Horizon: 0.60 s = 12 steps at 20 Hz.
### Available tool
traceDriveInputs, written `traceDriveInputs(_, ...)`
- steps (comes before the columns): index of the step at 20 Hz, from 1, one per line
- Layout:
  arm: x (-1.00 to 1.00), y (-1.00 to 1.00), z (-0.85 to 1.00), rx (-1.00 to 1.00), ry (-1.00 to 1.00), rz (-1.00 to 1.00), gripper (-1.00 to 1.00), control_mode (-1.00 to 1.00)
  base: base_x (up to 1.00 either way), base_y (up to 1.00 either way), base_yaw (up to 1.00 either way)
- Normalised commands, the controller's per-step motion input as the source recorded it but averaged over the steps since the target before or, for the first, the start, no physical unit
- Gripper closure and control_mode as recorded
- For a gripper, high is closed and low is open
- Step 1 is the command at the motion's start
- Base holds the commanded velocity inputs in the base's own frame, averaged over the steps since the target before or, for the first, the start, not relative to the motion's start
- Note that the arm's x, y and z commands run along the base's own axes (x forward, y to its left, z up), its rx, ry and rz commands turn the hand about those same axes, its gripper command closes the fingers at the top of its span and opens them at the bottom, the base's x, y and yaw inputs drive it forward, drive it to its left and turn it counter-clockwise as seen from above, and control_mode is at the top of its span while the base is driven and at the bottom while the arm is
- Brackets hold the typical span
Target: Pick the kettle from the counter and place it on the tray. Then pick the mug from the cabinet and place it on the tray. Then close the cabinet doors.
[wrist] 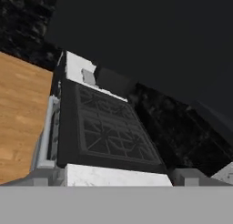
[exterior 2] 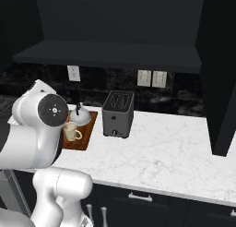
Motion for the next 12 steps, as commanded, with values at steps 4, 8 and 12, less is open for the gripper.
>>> traceDriveInputs(4,-0.29,0.24,0.31,-0.08,-0.14,0.07,-1.0,-1.0,0.0,0.0,0.0)
traceDriveInputs(8,-0.34,0.4,0.3,-0.11,-0.21,0.08,-1.0,-1.0,0.0,0.0,0.0)
traceDriveInputs(12,-0.32,0.42,0.33,-0.17,-0.21,0.08,-1.0,-1.0,0.0,0.0,0.0)
